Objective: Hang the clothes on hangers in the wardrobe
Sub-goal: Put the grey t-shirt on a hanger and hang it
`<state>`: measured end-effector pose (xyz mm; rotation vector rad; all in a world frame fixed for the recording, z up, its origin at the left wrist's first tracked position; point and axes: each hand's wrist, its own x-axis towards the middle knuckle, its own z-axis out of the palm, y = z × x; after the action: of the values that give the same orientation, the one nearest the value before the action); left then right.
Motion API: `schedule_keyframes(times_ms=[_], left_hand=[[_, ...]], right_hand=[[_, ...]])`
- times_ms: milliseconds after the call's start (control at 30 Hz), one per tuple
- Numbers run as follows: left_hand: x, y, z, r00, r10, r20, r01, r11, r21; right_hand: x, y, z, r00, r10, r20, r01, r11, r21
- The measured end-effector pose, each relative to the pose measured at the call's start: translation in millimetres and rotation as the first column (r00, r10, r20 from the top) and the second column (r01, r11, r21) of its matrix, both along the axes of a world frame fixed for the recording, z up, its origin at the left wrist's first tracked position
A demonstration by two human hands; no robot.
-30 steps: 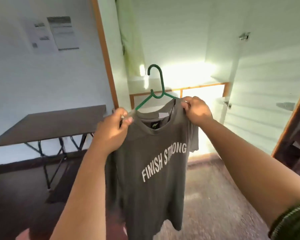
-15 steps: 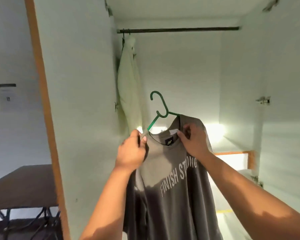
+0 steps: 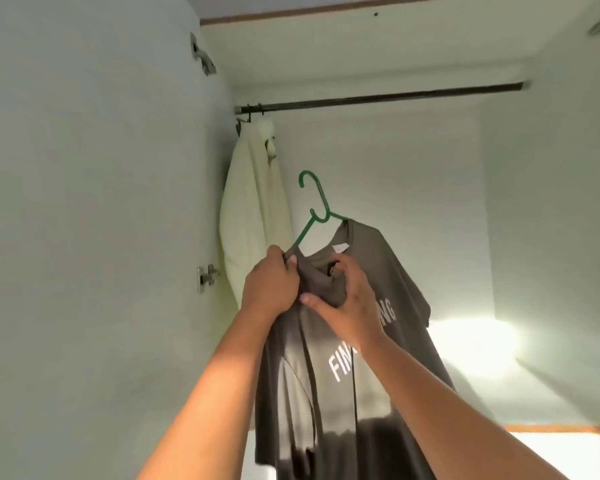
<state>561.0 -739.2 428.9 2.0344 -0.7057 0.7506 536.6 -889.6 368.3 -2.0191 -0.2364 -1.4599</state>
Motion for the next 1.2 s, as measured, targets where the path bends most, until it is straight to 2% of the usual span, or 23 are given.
schedule_keyframes(times_ms=[100, 167, 233, 367, 533, 600, 733, 867, 1067, 1200], left_hand=[[53.9, -17.9, 24.3, 0.999, -0.034, -0.043, 0.032, 0.999, -0.042], [91.8, -24.8, 49.2, 0.988, -0.113, -0.106, 0.101, 0.988, -0.113], [124.3, -30.4, 77.4, 0.967, -0.191, -0.17, 0.162, 0.972, -0.172], [174.1, -49.8, 133.8, 0.959, -0.207, -0.193, 0.178, 0.971, -0.161], [204.5, -80.0, 212.0, 0.99, -0.105, -0.093, 0.097, 0.991, -0.091], [208.2, -96.9, 239.1, 0.999, -0.043, -0.013, 0.043, 0.999, -0.021], [215.1, -132.7, 279.1, 0.98, 0.104, 0.168, -0.114, 0.992, 0.048], [235.4, -157.2, 308.6, 0.929, 0.257, 0.266, -0.268, 0.963, 0.005], [283.4, -175.2, 343.8, 0.924, 0.295, 0.243, -0.285, 0.956, -0.073], [313.1, -178.6, 357.5, 0.809, 0.461, 0.364, -0.448, 0.885, -0.124]], right_hand=[[63.9, -35.4, 18.9, 0.983, -0.181, -0.022, 0.167, 0.943, -0.287], [108.7, -56.8, 41.2, 0.935, -0.346, 0.074, 0.347, 0.859, -0.377], [144.9, -76.0, 68.5, 0.913, -0.387, 0.13, 0.407, 0.832, -0.377], [200.5, -111.9, 126.0, 0.91, -0.389, 0.142, 0.411, 0.813, -0.413], [246.7, -137.5, 197.6, 0.849, -0.492, 0.193, 0.51, 0.665, -0.546], [261.3, -151.1, 221.8, 0.836, -0.51, 0.201, 0.526, 0.645, -0.554], [294.1, -183.1, 262.3, 0.848, -0.481, 0.221, 0.521, 0.681, -0.515], [330.0, -207.8, 303.3, 0.874, -0.406, 0.268, 0.487, 0.729, -0.481], [391.2, -207.7, 345.9, 0.915, -0.292, 0.277, 0.384, 0.84, -0.383], [438.0, -184.3, 358.1, 0.95, -0.227, 0.215, 0.288, 0.903, -0.319]])
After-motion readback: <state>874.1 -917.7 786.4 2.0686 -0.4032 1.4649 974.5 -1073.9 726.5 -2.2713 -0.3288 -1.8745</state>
